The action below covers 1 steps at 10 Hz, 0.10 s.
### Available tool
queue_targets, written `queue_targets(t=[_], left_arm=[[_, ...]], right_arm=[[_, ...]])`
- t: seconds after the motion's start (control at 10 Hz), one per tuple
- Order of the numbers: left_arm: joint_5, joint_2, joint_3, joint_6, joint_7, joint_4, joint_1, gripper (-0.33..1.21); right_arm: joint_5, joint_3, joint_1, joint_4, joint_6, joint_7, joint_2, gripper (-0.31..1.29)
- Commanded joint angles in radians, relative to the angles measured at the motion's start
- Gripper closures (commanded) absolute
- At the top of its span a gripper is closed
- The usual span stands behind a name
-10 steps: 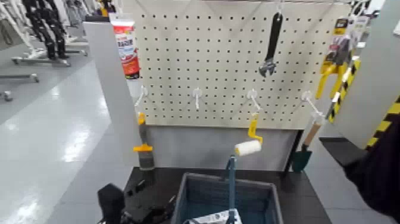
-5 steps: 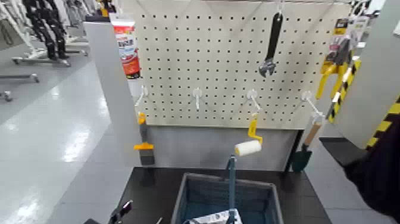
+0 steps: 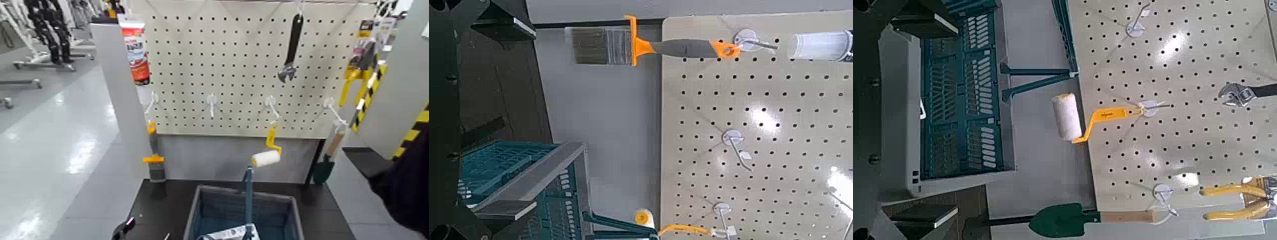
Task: Put the blue scissors into the crate.
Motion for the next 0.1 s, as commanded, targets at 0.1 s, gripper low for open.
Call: queue_targets(t=[0.1], left_arm=[[-0.001, 0.003, -0.003, 0.007, -0.002, -0.002, -0.002, 0.11]], right_arm=[[0.002, 0.000, -0.001, -0.012, 0.024, 0.002, -0.005, 0.13]])
